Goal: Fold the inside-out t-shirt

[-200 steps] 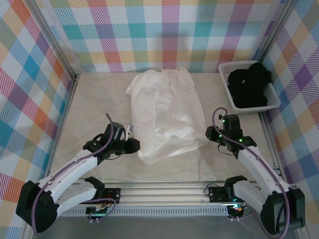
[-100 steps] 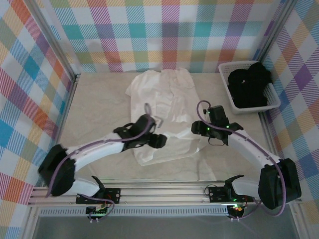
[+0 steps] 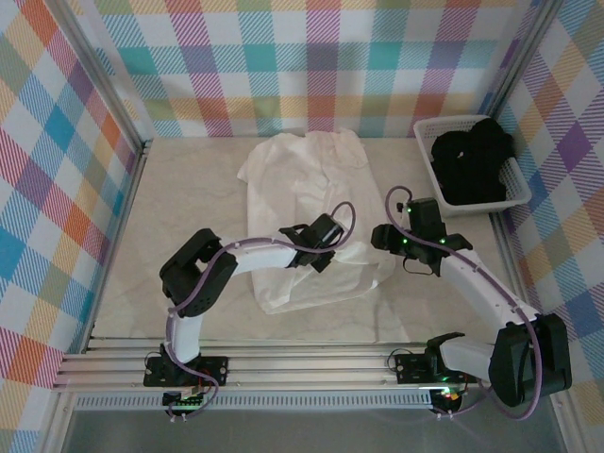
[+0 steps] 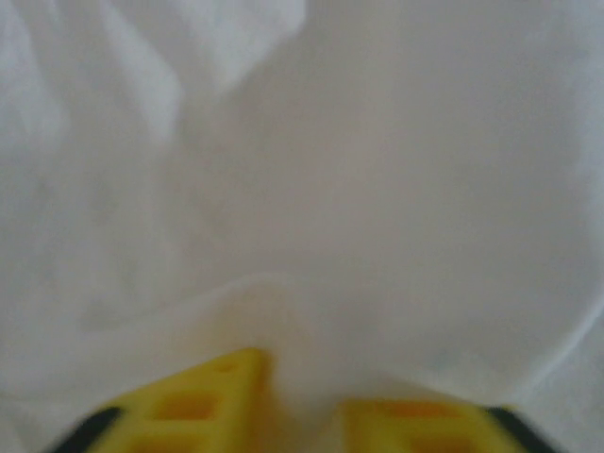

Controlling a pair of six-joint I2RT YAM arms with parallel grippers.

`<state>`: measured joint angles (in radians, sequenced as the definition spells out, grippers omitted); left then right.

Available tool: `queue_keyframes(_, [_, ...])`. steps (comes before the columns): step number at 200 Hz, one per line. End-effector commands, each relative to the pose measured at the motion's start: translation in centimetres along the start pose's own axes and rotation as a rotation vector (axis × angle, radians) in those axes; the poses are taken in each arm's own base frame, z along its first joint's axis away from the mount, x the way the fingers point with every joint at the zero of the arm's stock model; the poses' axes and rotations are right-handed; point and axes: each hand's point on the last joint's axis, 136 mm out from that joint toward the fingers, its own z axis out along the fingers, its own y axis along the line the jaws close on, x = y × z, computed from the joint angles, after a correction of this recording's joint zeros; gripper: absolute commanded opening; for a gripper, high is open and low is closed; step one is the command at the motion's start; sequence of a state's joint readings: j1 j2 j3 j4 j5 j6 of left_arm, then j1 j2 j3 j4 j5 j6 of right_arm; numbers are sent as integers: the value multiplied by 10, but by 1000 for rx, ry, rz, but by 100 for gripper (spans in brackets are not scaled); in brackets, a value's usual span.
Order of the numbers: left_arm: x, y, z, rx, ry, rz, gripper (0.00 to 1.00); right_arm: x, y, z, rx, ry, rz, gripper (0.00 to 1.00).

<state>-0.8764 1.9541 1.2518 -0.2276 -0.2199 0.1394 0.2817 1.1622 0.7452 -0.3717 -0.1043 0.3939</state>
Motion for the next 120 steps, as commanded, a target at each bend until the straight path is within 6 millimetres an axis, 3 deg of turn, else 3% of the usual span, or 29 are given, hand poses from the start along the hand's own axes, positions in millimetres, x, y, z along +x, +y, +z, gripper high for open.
queue_keyframes(1, [-24,1,-14,25,-67,-13,2,17,30,-10,-181,21,-100,56])
queue_keyframes(22, [-31,8,-36,109,-91,-96,0,37,74,-20,-387,-13,-282,57])
queue_keyframes(50, [-42,17,-75,374,-102,-300,0,66,121,-1,-469,-152,-602,56])
queue_keyframes(71, [-44,20,-97,486,-88,-362,0,64,135,20,-476,-302,-691,54])
queue_keyframes(98, [-48,27,-123,546,-96,-404,0,59,150,54,-453,-368,-792,50])
queue_keyframes(120, [-51,36,-139,534,-108,-411,0,54,151,82,-387,-393,-826,47])
